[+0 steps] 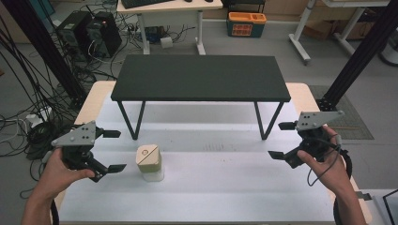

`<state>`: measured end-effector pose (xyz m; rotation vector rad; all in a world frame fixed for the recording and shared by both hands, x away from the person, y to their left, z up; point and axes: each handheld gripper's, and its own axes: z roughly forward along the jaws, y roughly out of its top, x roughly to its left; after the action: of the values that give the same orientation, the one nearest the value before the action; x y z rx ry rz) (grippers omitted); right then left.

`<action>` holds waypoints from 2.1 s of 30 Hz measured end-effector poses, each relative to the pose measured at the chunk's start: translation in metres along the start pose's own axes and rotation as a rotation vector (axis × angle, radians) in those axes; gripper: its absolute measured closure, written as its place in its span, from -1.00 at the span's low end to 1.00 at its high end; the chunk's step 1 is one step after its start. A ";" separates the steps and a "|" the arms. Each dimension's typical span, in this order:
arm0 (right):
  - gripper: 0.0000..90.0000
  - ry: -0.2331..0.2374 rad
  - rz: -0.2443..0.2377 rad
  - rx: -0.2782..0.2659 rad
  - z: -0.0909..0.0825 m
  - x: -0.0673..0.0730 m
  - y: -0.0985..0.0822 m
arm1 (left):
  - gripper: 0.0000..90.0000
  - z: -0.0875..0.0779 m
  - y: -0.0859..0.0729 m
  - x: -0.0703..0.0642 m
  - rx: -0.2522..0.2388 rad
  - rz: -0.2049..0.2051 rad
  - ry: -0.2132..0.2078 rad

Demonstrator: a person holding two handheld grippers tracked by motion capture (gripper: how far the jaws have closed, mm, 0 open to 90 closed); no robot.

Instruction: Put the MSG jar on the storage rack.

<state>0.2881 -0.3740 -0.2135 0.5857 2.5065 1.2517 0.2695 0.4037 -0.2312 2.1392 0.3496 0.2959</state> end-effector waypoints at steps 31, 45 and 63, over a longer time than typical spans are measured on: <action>-0.96 0.022 0.002 0.009 0.001 0.007 -0.001 | -0.98 0.035 -0.013 0.003 0.014 -0.024 -0.058; -0.96 0.028 0.009 0.018 0.002 0.007 -0.003 | -0.98 0.059 -0.019 0.007 0.025 -0.046 -0.087; -0.95 0.048 0.017 0.022 0.006 0.005 -0.010 | -0.98 0.091 -0.015 0.011 0.058 -0.042 -0.092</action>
<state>0.2839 -0.3729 -0.2250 0.5909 2.5629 1.2598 0.3082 0.3467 -0.2930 2.1912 0.3530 0.1643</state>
